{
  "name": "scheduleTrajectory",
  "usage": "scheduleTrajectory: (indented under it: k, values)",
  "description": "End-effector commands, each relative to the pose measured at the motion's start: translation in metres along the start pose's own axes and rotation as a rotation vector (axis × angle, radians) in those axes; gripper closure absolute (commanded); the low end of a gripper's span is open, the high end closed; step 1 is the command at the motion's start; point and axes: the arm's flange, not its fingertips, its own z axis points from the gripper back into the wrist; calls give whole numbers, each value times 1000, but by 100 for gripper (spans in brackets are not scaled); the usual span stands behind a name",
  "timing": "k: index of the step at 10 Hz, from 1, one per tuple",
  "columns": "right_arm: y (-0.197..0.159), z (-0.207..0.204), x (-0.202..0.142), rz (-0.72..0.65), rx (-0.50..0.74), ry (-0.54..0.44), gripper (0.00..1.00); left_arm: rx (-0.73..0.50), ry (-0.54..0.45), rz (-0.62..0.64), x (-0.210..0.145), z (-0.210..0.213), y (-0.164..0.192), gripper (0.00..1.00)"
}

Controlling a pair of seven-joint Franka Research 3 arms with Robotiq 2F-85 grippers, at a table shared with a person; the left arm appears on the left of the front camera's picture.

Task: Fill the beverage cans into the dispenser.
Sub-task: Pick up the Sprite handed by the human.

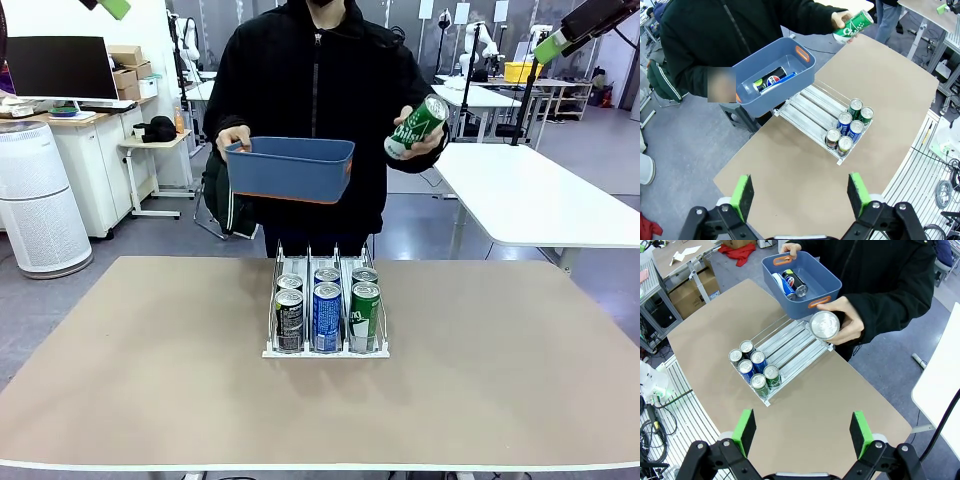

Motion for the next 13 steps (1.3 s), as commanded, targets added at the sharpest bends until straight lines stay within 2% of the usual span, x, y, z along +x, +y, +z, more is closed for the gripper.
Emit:
scheduleTrajectory:
  k: [1, 13]
  values:
    - [1, 0, 1, -9, 0, -4, 0, 0, 1, 5, 0, 0, 1, 0]
    - [1, 0, 1, -9, 0, -4, 0, 0, 1, 5, 0, 0, 1, 0]
